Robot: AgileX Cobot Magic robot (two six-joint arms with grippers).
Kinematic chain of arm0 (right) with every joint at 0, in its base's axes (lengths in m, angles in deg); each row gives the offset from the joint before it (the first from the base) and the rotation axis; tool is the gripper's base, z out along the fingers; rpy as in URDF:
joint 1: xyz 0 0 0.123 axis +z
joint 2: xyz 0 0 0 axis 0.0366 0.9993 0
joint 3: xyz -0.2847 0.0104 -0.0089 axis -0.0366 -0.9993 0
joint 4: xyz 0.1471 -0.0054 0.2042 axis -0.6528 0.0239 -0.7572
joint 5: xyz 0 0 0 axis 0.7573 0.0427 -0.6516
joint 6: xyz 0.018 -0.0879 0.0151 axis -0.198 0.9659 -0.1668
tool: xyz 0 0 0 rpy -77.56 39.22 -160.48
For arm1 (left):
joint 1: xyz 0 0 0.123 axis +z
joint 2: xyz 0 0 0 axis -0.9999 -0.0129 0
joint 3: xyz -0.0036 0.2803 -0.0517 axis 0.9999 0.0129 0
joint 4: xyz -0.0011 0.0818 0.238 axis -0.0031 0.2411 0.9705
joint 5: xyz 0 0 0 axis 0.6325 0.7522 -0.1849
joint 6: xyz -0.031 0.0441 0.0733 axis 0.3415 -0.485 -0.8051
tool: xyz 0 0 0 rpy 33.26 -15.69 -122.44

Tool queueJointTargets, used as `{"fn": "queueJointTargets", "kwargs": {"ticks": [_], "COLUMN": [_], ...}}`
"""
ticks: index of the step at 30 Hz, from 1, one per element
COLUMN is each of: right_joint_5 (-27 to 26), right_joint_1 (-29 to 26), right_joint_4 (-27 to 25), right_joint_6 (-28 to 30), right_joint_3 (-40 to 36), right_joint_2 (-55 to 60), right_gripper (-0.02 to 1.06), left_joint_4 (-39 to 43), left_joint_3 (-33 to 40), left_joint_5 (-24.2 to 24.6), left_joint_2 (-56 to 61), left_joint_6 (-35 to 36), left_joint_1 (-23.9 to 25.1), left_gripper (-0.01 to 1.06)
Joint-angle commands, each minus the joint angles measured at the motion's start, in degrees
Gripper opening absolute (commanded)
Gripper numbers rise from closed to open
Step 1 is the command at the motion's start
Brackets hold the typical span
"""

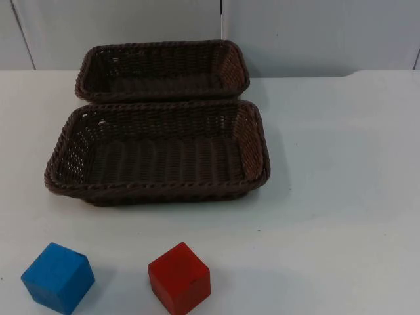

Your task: Pick up one cube with the left hand and place it into the upper basket. Pick up one cube with the right hand and place it into the lower basket.

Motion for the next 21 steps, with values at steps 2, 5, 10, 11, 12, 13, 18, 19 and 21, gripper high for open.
{"fn": "queueJointTargets", "kwargs": {"ticks": [2,5,10,11,12,13,18,19,21], "right_joint_5": [-0.4,-0.4,-0.4,-0.4,-0.4,-0.4,-0.4,-0.4,-0.4], "right_joint_1": [-0.3,-0.3,-0.3,-0.3,-0.3,-0.3,-0.3,-0.3,-0.3], "right_joint_4": [0.2,0.2,0.2,0.2,0.2,0.2,0.2,0.2,0.2], "right_joint_6": [0.1,0.1,0.1,0.1,0.1,0.1,0.1,0.1,0.1], "right_joint_3": [-0.1,-0.1,-0.1,-0.1,-0.1,-0.1,-0.1,-0.1,-0.1], "right_joint_2": [-0.2,-0.2,-0.2,-0.2,-0.2,-0.2,-0.2,-0.2,-0.2], "right_gripper": [1.05,1.05,1.05,1.05,1.05,1.05,1.05,1.05,1.05], "left_joint_4": [-0.7,-0.7,-1.7,-1.7,-1.7,-1.7,-1.7,-1.7,-1.7], "left_joint_3": [-1.4,-1.9,-1.9,-1.9,-1.9,-1.9,-1.9,-1.9,-1.9], "left_joint_5": [-0.7,-1.0,-1.4,-1.4,-1.7,-2.0,-2.4,-2.4,-2.4], "left_joint_2": [-1.5,-3.2,-5.0,-5.0,-5.2,-5.2,-5.2,-5.2,-5.2], "left_joint_6": [-0.1,-0.1,-0.1,-0.1,-0.1,-0.1,-0.1,-0.1,-0.1], "left_joint_1": [0.1,0.1,0.1,0.1,0.1,0.1,0.1,0.1,0.1], "left_gripper": [1.00,1.00,1.00,1.00,1.00,1.00,1.00,1.00,1.00]}}
